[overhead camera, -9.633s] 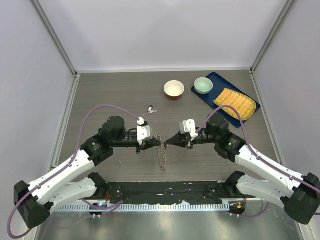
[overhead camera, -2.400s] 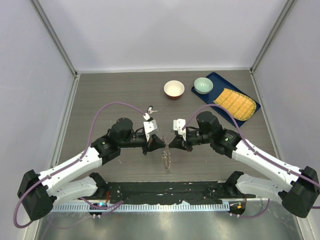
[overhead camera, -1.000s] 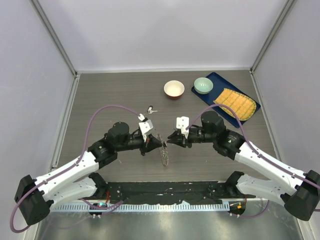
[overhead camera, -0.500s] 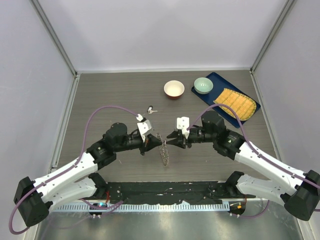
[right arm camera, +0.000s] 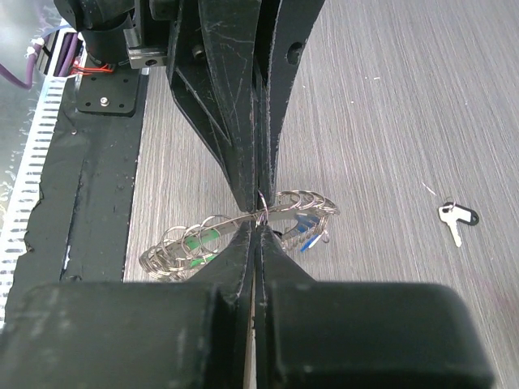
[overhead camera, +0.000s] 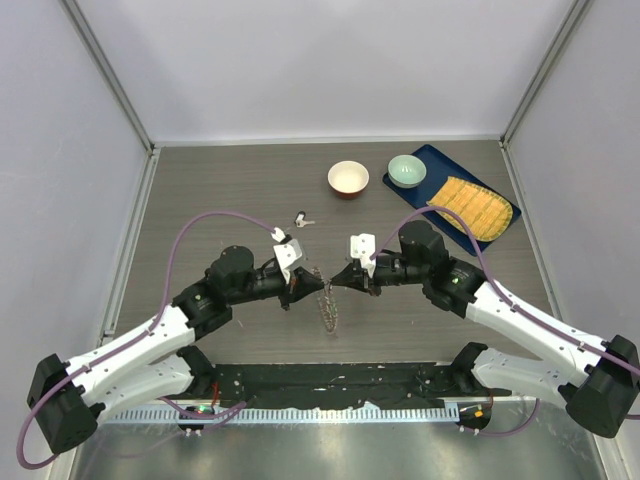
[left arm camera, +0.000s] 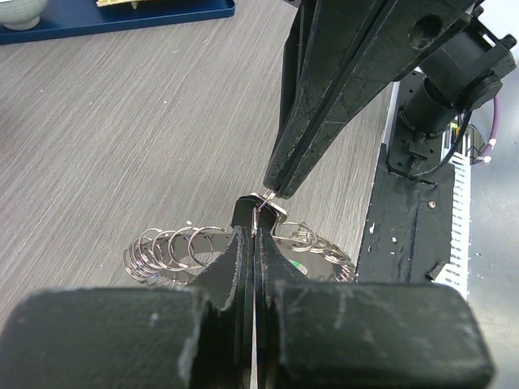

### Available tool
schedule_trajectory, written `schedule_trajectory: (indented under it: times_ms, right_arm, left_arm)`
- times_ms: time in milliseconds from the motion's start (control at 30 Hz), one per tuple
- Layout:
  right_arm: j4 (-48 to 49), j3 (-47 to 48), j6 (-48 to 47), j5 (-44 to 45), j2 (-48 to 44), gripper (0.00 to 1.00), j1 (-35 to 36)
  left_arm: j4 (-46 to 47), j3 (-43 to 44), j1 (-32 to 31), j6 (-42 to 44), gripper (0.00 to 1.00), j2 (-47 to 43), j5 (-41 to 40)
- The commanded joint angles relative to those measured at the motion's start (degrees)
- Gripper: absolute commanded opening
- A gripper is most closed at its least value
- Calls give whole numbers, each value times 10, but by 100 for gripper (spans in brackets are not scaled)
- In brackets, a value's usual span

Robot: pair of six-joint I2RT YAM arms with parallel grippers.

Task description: Put the keys on the keyring

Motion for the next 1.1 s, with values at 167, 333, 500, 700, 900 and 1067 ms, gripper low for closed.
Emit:
schedule_trajectory:
  times_ms: [167,333,500,700,900,1067]
  right_arm:
    - [23,11,-6,-14,-3,1,3]
    - [24,11,-5,-28,0,1,3]
    - [19,12,-8,-33,6,1,4]
    - [1,19,-17,-28,15,1,8]
    - [5,12,-12,-13,10,1,9]
    - [40,-6,9,-9,4,1,9]
  left_arm:
    - [55,27,-1,-15,0,-6,-6]
    - [51,31,-1,-25,0,-2,-9]
    - [49,42,-1,-42,0,2,-18]
    - [53,46,-1,-59,0,3,-17]
    - [64,29,-1,-71,0,-26,-83]
    - [175,-32,-1,-116,0,-60,-129]
